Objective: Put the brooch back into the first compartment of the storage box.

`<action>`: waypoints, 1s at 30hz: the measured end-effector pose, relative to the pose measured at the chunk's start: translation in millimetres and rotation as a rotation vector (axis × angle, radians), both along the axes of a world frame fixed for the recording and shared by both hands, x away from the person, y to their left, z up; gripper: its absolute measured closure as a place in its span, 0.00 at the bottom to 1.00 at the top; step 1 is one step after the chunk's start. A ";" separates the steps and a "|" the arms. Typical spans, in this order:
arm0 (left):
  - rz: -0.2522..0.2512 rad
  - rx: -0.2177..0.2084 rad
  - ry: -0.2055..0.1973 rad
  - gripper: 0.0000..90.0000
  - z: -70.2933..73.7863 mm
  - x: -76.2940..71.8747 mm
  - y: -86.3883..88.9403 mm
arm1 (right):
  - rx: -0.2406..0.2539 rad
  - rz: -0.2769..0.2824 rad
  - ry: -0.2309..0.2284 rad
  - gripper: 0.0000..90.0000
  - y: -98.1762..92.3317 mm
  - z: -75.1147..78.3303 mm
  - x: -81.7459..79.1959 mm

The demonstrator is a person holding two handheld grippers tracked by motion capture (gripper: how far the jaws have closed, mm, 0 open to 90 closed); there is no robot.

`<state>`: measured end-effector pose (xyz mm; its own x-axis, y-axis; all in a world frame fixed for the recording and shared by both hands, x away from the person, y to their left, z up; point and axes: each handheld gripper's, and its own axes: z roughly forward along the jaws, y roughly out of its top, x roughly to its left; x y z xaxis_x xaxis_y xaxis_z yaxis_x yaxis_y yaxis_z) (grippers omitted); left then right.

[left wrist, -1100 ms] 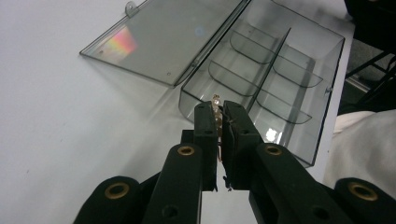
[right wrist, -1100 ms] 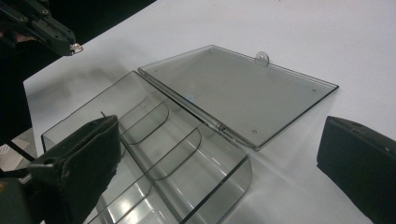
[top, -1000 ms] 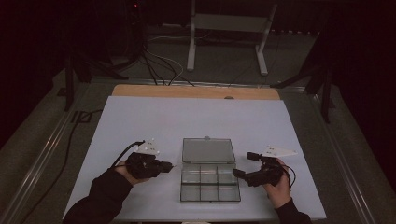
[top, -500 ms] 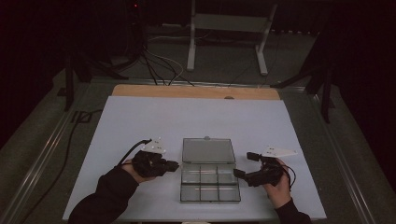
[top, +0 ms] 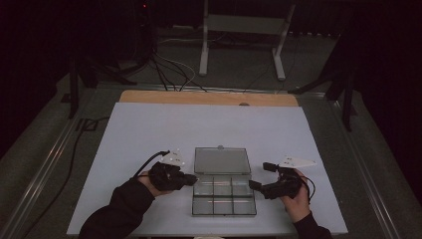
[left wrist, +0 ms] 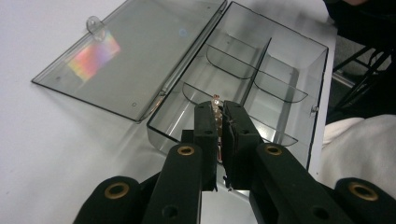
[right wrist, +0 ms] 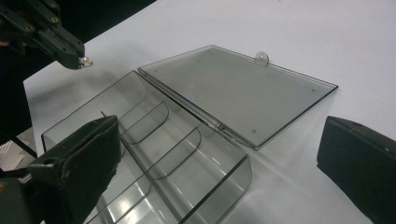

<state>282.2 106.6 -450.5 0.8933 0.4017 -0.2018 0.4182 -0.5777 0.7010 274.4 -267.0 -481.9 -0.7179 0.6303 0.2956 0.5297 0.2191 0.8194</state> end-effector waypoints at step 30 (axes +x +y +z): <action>-0.035 0.005 0.025 0.96 -27.8 5.6 -28.3 | 0.000 -0.002 0.000 0.00 -1.1 -0.2 0.1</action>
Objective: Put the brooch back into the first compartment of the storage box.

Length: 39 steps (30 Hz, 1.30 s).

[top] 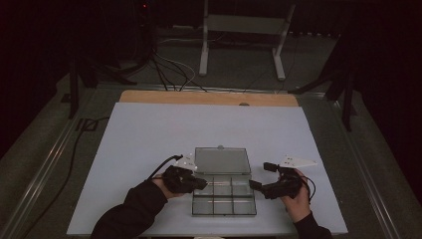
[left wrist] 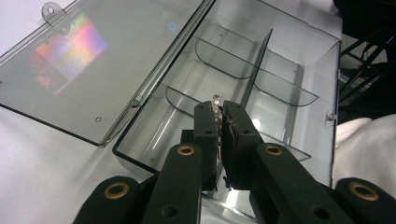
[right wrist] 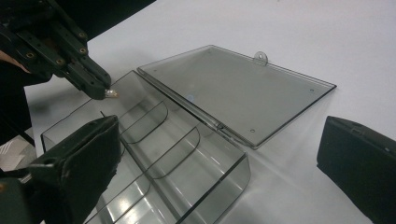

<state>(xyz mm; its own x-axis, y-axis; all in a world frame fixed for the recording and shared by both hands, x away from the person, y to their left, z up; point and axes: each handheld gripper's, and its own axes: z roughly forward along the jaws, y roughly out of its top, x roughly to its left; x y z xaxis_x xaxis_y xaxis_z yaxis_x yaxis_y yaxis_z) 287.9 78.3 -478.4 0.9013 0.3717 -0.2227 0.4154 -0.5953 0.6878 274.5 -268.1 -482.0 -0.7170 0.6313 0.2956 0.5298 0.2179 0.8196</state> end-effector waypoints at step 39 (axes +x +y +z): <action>-0.019 0.024 -0.008 0.63 0.8 -5.9 -8.2 | 0.008 0.007 0.004 0.00 1.1 0.6 -0.4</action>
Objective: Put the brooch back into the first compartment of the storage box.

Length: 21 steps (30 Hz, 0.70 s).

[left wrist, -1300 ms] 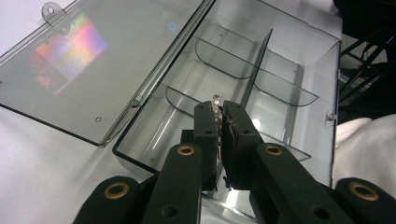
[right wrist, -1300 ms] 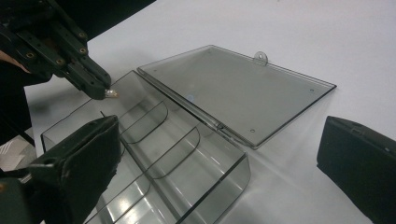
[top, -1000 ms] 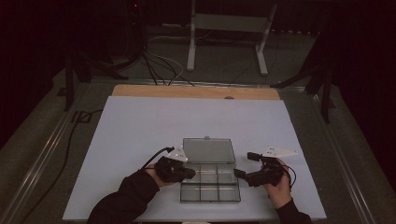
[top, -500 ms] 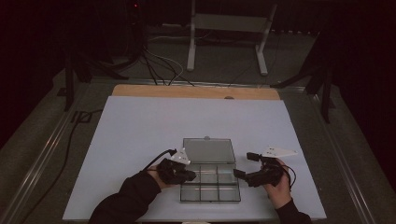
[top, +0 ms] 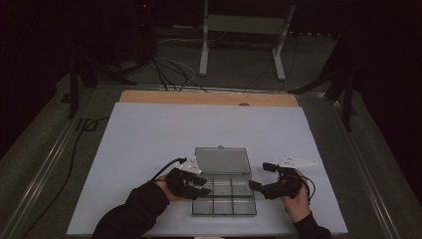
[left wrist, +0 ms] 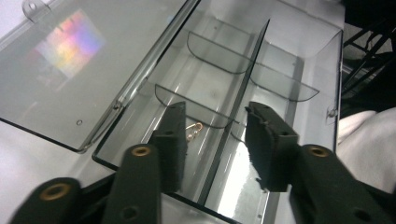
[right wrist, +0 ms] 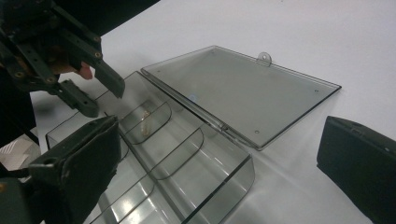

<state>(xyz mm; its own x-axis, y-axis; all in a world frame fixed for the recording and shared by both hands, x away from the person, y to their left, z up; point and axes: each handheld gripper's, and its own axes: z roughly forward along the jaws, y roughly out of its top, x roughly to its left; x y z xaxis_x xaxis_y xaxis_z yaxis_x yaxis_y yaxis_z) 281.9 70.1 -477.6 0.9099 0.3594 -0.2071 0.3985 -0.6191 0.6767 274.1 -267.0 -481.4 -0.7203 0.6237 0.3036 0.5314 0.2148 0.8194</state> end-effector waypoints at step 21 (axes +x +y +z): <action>0.059 -0.030 0.017 0.18 21.8 14.2 13.7 | -0.009 0.008 0.001 0.00 1.9 -1.4 0.4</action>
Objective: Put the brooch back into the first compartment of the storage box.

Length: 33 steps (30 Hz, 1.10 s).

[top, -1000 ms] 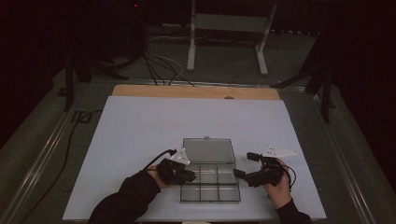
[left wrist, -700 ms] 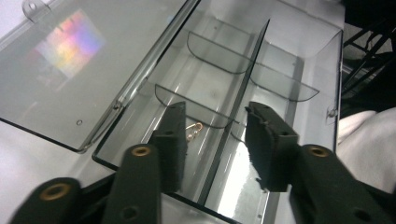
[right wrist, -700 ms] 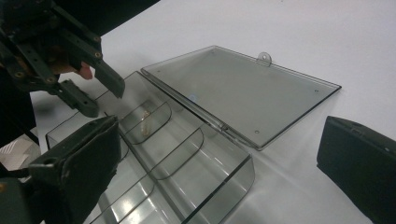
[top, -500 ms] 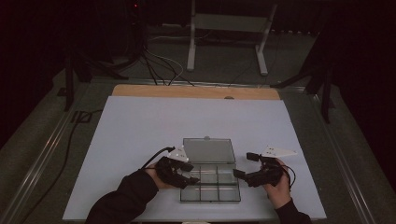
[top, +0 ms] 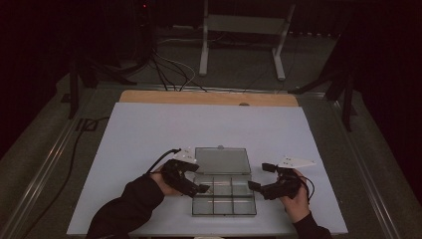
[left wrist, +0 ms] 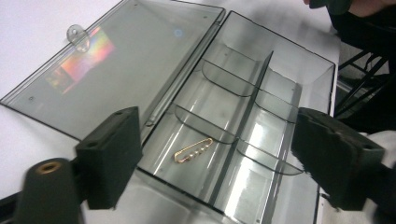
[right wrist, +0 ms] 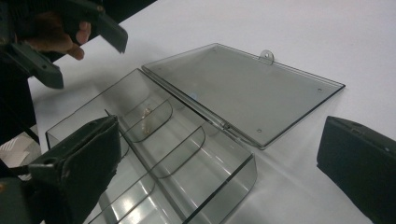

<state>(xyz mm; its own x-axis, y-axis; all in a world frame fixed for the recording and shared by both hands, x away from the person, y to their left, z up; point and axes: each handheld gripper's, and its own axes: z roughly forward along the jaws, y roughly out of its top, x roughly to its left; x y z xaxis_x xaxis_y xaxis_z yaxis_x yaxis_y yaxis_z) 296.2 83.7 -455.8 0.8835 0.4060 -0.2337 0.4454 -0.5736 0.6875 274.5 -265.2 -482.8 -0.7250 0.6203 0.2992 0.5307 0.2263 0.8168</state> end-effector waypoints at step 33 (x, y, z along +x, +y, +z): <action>0.200 -0.072 0.023 0.03 -10.9 42.7 11.7 | 0.014 -0.005 0.002 0.00 -1.2 0.6 0.2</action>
